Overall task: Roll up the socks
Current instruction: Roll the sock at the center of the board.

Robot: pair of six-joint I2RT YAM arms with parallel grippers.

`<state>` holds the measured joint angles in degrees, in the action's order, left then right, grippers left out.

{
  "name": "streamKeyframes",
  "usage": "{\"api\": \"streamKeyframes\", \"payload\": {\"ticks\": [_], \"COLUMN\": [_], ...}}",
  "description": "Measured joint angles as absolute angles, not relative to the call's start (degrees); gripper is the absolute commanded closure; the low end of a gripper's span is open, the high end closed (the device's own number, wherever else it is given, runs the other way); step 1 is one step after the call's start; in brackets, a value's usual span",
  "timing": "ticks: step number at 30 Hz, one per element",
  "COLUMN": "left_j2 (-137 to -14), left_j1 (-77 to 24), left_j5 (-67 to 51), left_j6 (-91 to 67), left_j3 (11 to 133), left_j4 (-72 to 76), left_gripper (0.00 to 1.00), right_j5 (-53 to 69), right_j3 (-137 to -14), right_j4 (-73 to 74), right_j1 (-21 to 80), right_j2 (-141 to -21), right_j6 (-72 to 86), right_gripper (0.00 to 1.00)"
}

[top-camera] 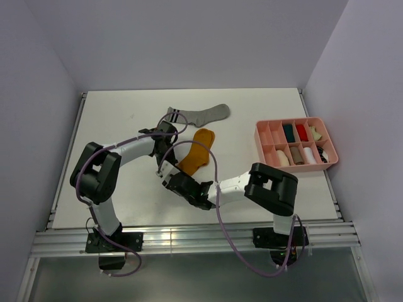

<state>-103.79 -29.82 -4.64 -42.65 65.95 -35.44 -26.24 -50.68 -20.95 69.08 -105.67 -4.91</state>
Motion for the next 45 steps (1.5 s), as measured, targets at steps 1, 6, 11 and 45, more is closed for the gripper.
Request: {"api": "streamKeyframes", "payload": {"ticks": [1,6,11,45], "left_j2": [-103.79,-104.16,-104.38,-71.22], "left_j1": [-29.82,-29.82,-29.82,-28.32], "left_j5": [-4.64,-4.62,-4.62,-4.86], "left_j6": [-42.63,-42.41,-42.15,-65.32], "left_j3": [65.95,66.54,66.87,36.75], "left_j4": [-35.44,-36.14,-36.49,-15.99], "left_gripper": [0.99,1.0,1.0,0.34], "right_j5": [-26.59,-27.73,-28.47,26.5], "right_j3": [-51.22,-52.47,-52.53,-32.56], "right_j4": [-21.02,-21.39,-22.28,-48.42], "right_j1": [69.1,69.14,69.14,43.86], "right_j2": [-106.39,-108.86,-110.1,-105.97], "right_j6": [-5.37,-6.59,-6.79,40.47], "right_gripper": [0.56,0.68,0.94,1.0]}}
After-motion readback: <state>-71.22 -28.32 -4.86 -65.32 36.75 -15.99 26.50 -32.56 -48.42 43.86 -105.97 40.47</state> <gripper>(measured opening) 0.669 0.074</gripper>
